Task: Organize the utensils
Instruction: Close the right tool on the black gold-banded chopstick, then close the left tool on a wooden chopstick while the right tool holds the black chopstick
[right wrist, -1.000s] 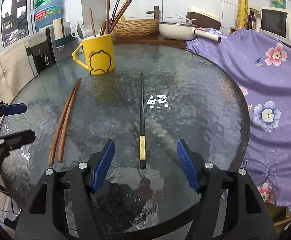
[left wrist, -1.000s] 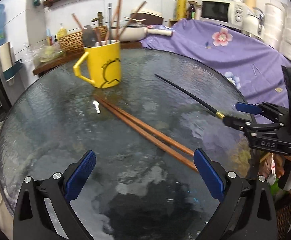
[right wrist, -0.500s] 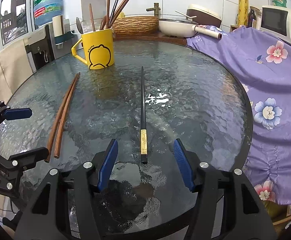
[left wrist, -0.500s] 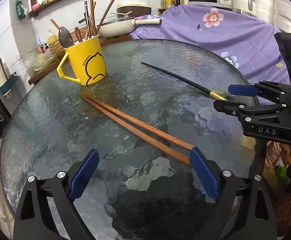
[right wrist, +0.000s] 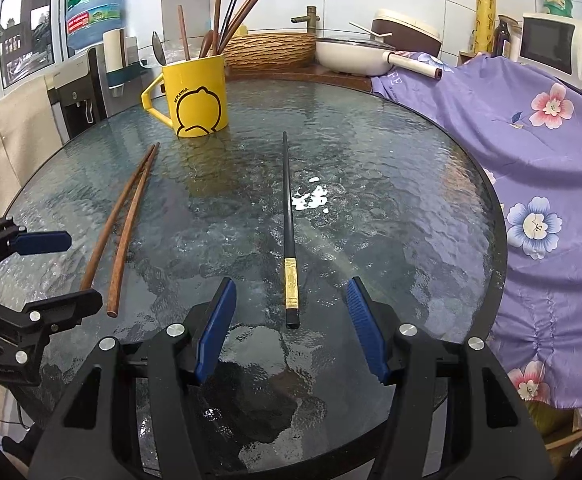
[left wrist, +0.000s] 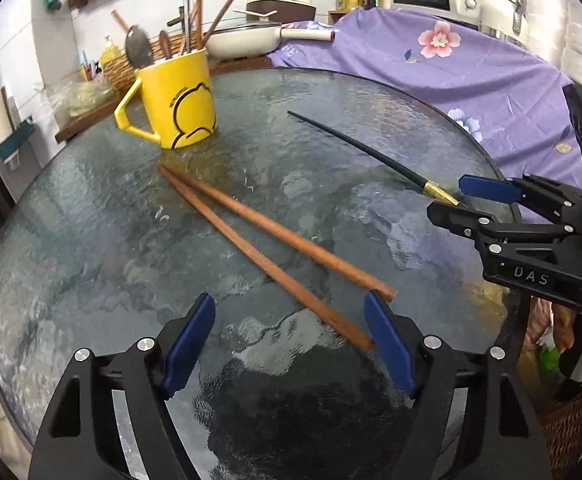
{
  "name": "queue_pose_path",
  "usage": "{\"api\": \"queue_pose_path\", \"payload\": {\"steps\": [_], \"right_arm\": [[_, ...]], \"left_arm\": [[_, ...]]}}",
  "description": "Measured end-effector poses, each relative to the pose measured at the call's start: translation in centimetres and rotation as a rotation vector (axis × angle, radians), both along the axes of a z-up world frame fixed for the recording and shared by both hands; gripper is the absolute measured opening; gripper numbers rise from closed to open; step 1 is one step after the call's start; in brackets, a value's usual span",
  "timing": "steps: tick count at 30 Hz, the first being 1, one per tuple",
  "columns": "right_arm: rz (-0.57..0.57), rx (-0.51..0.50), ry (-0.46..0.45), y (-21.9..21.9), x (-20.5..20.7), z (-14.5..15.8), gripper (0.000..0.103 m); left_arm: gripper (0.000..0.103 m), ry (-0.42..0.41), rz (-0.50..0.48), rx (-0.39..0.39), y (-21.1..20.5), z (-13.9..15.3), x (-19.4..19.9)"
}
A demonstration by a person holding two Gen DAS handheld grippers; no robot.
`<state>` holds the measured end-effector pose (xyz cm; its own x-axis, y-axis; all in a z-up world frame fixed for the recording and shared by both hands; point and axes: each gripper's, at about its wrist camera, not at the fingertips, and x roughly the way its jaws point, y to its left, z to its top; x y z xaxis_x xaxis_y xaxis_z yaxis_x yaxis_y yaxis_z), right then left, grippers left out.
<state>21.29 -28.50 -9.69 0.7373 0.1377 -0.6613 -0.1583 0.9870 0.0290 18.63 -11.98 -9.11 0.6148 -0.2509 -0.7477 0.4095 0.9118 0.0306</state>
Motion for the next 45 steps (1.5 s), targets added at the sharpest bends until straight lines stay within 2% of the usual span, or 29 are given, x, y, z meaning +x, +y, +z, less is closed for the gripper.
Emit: {"api": "queue_pose_path", "payload": {"steps": [13,28,30,33,39,45], "right_arm": [[-0.013,0.000,-0.021,0.5,-0.5,-0.2,0.057],[-0.030,-0.011,-0.070,1.3,-1.5,-0.5,0.012],[-0.028,-0.018,-0.073,1.6,-1.6,-0.4,0.009],[-0.029,-0.010,-0.071,1.6,-1.6,-0.4,0.008],[-0.030,-0.007,-0.079,1.4,-1.9,-0.1,0.007],[-0.032,0.000,-0.120,1.2,-2.6,1.5,0.007]], "left_arm": [[0.074,-0.014,0.110,-0.012,3.2,-0.1,-1.2],[0.028,-0.060,0.121,-0.012,4.2,0.1,-3.1],[0.017,-0.065,0.126,-0.007,4.3,0.1,-3.2],[0.010,-0.064,0.136,-0.017,4.8,0.1,-3.4],[0.008,-0.043,0.163,-0.090,6.5,0.3,-3.7],[0.007,-0.115,0.187,-0.119,8.1,2.2,-4.6]]}}
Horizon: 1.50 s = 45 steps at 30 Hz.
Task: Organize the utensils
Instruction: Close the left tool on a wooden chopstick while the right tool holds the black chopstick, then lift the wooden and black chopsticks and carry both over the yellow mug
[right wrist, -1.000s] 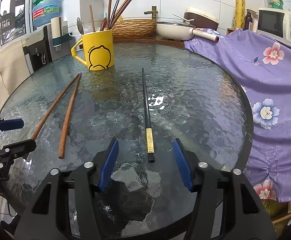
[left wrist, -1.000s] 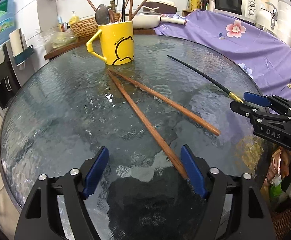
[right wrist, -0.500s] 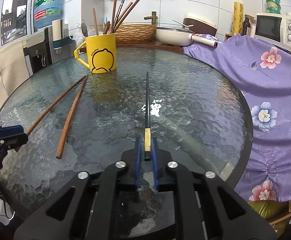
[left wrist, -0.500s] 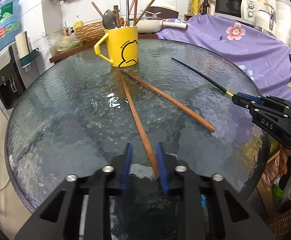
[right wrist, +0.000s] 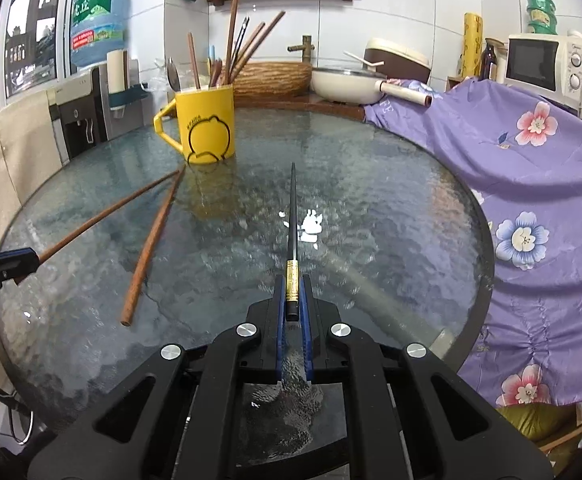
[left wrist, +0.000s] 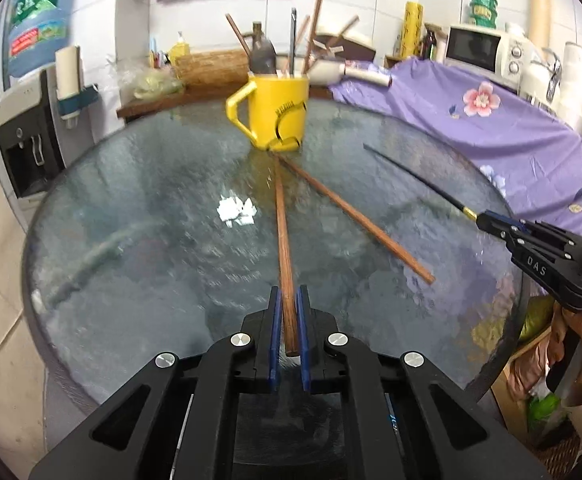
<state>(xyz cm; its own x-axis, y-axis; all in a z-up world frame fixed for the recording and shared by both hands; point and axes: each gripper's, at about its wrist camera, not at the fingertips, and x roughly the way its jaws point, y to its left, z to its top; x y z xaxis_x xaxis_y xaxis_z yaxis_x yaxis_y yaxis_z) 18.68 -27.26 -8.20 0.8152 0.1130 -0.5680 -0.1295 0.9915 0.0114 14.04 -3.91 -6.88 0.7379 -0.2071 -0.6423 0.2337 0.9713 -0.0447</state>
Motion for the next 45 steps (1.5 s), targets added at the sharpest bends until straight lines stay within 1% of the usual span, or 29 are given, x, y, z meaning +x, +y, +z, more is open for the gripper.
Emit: {"api": "queue_pose_path", "payload": {"steps": [7,11,14,16,17,18,20,21,23,24,26,29,31,32,34,37,39,41,42,43,45], "right_arm": [[0.019,-0.030,-0.086,0.3,-0.8,3.6,0.007],[0.034,-0.055,-0.137,0.4,-1.0,5.8,0.007],[0.034,-0.059,-0.148,0.3,-1.0,6.4,0.007],[0.035,-0.056,-0.141,0.4,-1.0,6.2,0.008],[0.036,-0.053,-0.135,0.4,-0.9,6.0,0.007],[0.037,-0.052,-0.130,0.4,-0.8,5.9,0.007],[0.041,-0.051,-0.117,0.5,-0.8,5.4,0.007],[0.041,-0.050,-0.113,0.6,-0.9,5.2,0.007],[0.040,-0.048,-0.110,0.6,-0.9,5.0,0.007],[0.039,-0.046,-0.108,0.5,-0.8,5.0,0.007],[0.036,-0.041,-0.106,0.4,-0.7,4.9,0.007],[0.035,-0.039,-0.106,0.4,-0.8,5.0,0.007],[0.035,-0.042,-0.109,0.4,-0.8,5.0,0.007],[0.035,-0.043,-0.109,0.4,-0.7,5.0,0.007],[0.035,-0.041,-0.109,0.4,-0.7,5.1,0.007],[0.035,-0.033,-0.106,0.3,-0.6,5.1,0.007],[0.035,-0.030,-0.105,0.4,-0.6,5.1,0.008],[0.034,-0.028,-0.103,0.4,-0.5,5.0,0.008],[0.035,-0.026,-0.102,0.5,-0.5,5.0,0.007],[0.036,-0.023,-0.100,0.5,-0.4,5.0,0.007],[0.039,-0.022,-0.098,0.5,-0.4,5.0,0.007]], "left_arm": [[0.006,-0.105,0.021,-0.053,1.7,4.1,-0.4],[0.006,-0.160,0.021,-0.036,1.9,5.9,-0.2],[0.006,-0.149,0.020,-0.036,2.0,5.5,0.1],[0.010,-0.106,0.010,-0.041,2.2,4.6,0.3],[0.019,-0.085,0.013,-0.039,2.3,3.9,0.5],[0.040,-0.072,0.027,-0.035,2.6,3.2,0.5],[0.066,-0.064,0.045,-0.022,3.3,2.2,0.5],[0.066,-0.062,0.054,-0.015,3.5,1.8,0.5],[0.064,-0.023,0.065,0.004,4.1,0.5,1.0],[0.061,-0.005,0.066,0.003,4.3,0.1,1.3],[0.060,0.014,0.055,-0.006,4.4,-0.3,1.5],[0.059,0.021,0.063,0.039,4.1,-1.0,1.5],[0.055,0.041,0.059,0.045,4.0,-1.6,1.4],[0.050,0.053,0.061,0.046,4.1,-2.0,1.3],[0.047,0.040,0.075,0.069,4.3,-2.3,1.0],[0.033,0.032,0.075,0.069,4.4,-2.2,0.6],[0.014,0.022,0.059,0.076,4.1,-2.2,0.3],[0.008,0.010,0.036,0.100,3.3,-2.3,0.0],[0.007,0.004,0.030,0.113,2.9,-2.3,-0.1],[0.007,0.002,0.029,0.113,2.8,-2.3,-0.1],[0.007,0.013,0.024,0.088,2.8,-2.2,0.0]]}}
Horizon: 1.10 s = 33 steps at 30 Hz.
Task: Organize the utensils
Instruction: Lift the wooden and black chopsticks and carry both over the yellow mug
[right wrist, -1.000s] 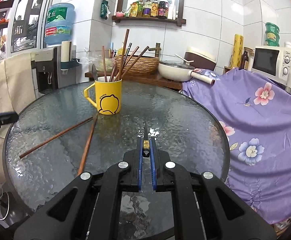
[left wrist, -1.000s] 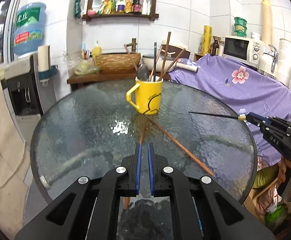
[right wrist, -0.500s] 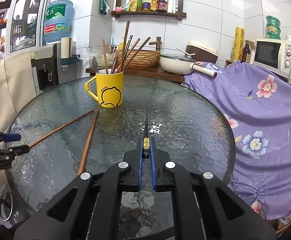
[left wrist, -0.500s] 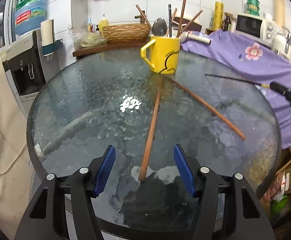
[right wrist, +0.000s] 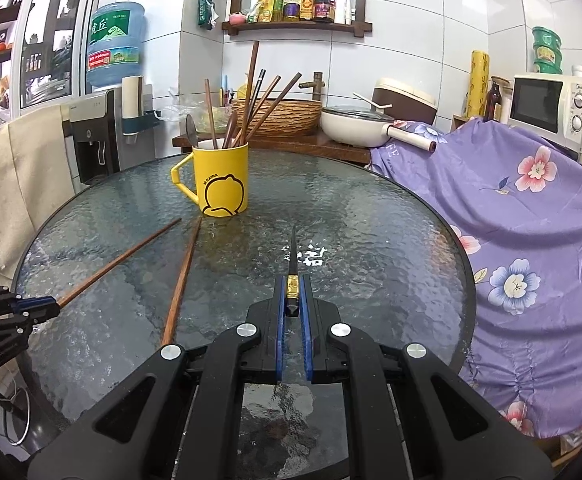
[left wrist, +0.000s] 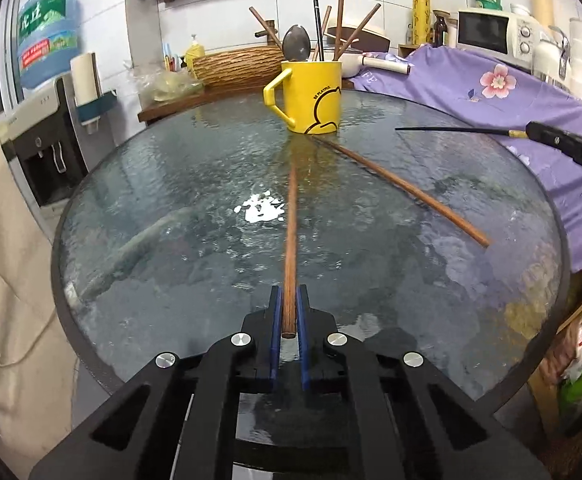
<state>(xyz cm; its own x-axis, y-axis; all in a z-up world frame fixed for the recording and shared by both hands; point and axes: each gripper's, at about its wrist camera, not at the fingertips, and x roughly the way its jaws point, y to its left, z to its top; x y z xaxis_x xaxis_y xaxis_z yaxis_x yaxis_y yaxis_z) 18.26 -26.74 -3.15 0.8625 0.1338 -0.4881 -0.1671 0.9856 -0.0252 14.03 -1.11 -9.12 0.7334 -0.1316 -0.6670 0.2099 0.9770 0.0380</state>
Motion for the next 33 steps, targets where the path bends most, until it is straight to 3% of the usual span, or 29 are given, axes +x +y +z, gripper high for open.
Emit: {"api": "queue_pose_path", "payload": {"steps": [3,5,11,18,27,33], "right_arm": [[0.006,-0.004,-0.004,0.0,-0.1,0.3,0.007],[0.012,-0.006,-0.008,-0.1,-0.2,0.7,0.007],[0.044,0.009,-0.037,-0.2,-0.1,2.8,0.007],[0.113,0.019,-0.084,-0.2,1.2,7.7,0.007],[0.178,0.013,-0.083,0.9,5.3,12.4,0.007],[0.220,0.018,-0.050,1.9,8.3,14.5,0.007]], "left_arm": [[0.007,0.005,-0.009,-0.035,0.4,0.5,0.1],[0.007,-0.039,-0.018,-0.028,0.5,1.8,-0.3],[0.007,-0.172,-0.066,-0.048,0.6,7.5,-0.4],[0.007,-0.290,-0.148,-0.090,0.7,14.2,1.8],[0.007,-0.262,-0.175,-0.189,1.4,18.0,7.1],[0.007,-0.225,-0.202,-0.212,1.1,19.8,10.0]]}}
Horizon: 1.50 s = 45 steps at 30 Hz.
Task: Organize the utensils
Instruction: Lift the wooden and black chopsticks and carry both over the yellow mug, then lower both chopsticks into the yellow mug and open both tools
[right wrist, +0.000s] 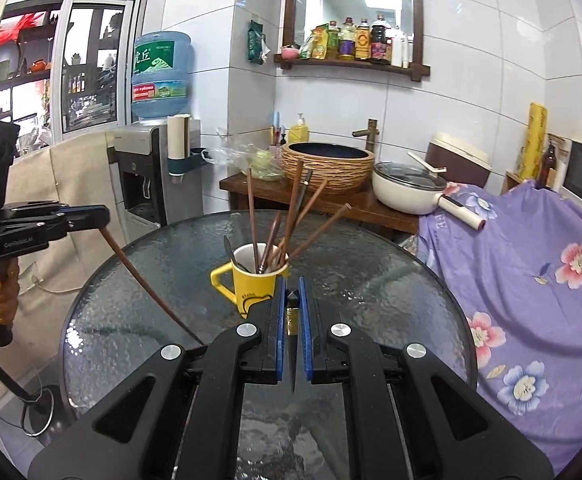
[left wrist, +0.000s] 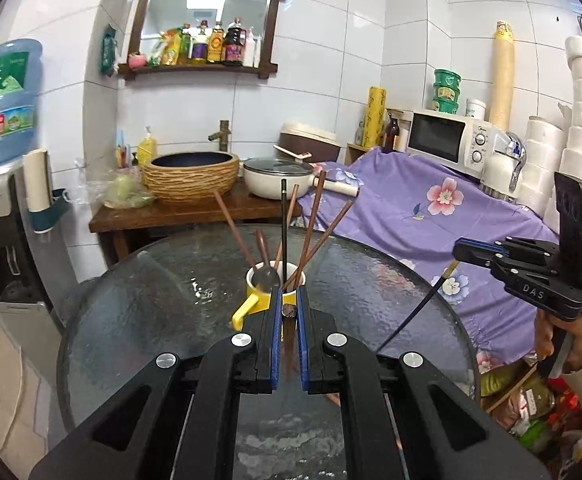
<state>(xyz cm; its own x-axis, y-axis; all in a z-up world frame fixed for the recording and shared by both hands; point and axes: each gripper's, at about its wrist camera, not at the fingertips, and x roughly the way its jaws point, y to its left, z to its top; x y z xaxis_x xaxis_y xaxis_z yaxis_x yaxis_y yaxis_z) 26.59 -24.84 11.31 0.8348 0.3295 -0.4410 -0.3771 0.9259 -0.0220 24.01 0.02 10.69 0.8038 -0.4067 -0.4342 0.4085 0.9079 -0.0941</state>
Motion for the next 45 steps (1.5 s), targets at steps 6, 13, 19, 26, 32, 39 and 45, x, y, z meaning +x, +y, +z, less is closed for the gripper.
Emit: {"api": "queue_pose_path", "payload": {"steps": [6,13,19,26,32,39,45], "right_arm": [[0.022,0.027,0.044,0.3,3.0,1.5,0.007],[0.026,0.085,0.090,0.2,6.1,3.1,0.007],[0.049,0.137,0.080,1.0,8.0,6.7,0.007],[0.058,0.151,0.044,2.8,10.5,11.8,0.007],[0.052,0.134,0.010,4.5,12.1,14.1,0.007],[0.018,0.120,0.010,5.9,14.8,13.7,0.008],[0.016,0.131,0.057,6.3,16.8,10.7,0.008]], "left_arm": [[0.007,0.023,-0.028,0.009,-0.6,1.0,2.0],[0.007,0.090,-0.052,-0.025,-0.8,1.6,4.9],[0.007,0.078,-0.049,-0.087,-0.3,4.4,6.4],[0.007,0.007,0.004,-0.142,1.3,10.0,8.4],[0.007,-0.037,0.053,-0.174,2.0,13.0,10.4],[0.007,-0.010,0.097,-0.174,1.6,11.7,13.7],[0.007,0.039,0.116,-0.161,1.7,9.1,15.7]]}}
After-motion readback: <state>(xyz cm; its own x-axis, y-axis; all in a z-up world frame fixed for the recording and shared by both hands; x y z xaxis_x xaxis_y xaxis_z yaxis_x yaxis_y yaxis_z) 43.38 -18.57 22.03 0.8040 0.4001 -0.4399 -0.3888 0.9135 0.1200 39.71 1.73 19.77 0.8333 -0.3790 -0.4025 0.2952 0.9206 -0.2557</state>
